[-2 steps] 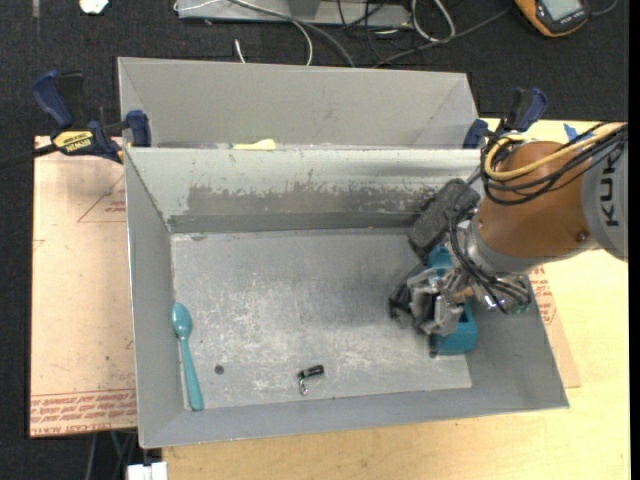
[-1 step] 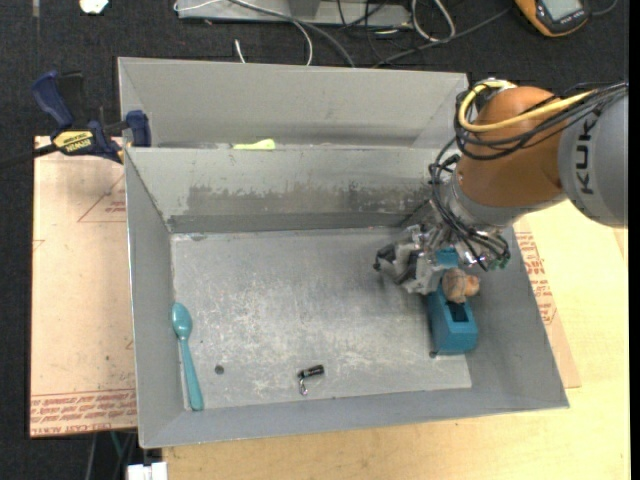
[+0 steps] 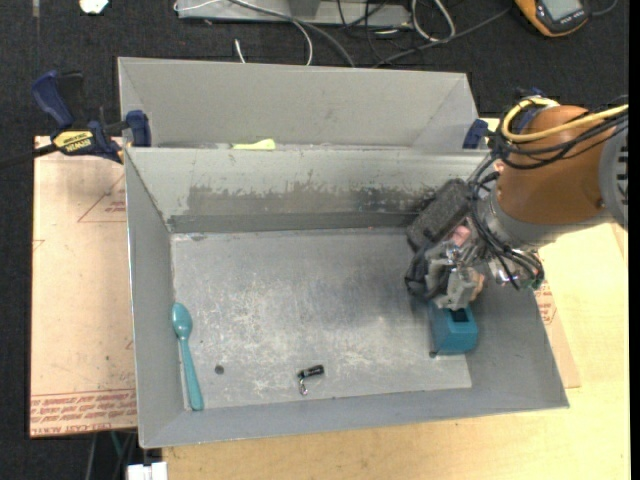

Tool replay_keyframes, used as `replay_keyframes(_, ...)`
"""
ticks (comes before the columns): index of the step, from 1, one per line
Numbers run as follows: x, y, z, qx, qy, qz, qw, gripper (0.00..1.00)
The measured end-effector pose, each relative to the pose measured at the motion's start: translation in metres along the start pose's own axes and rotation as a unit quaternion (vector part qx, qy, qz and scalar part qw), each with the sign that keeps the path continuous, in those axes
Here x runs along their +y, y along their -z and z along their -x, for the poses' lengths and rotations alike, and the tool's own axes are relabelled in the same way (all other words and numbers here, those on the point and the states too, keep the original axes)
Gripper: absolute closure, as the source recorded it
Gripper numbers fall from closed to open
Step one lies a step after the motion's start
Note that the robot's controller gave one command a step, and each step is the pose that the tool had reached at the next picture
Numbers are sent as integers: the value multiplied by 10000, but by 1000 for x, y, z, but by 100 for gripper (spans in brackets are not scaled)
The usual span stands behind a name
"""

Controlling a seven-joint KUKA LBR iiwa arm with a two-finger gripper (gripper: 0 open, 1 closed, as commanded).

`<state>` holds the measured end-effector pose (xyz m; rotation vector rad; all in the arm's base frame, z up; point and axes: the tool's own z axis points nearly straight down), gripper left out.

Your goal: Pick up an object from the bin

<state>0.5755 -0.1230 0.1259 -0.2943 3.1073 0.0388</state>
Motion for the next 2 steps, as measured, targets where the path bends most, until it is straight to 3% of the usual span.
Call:
replay_keyframes(1,7,35,38,-41,70,-6,10000,100)
replay_keyframes(2,7,101,8,27,-205,31,9998,100)
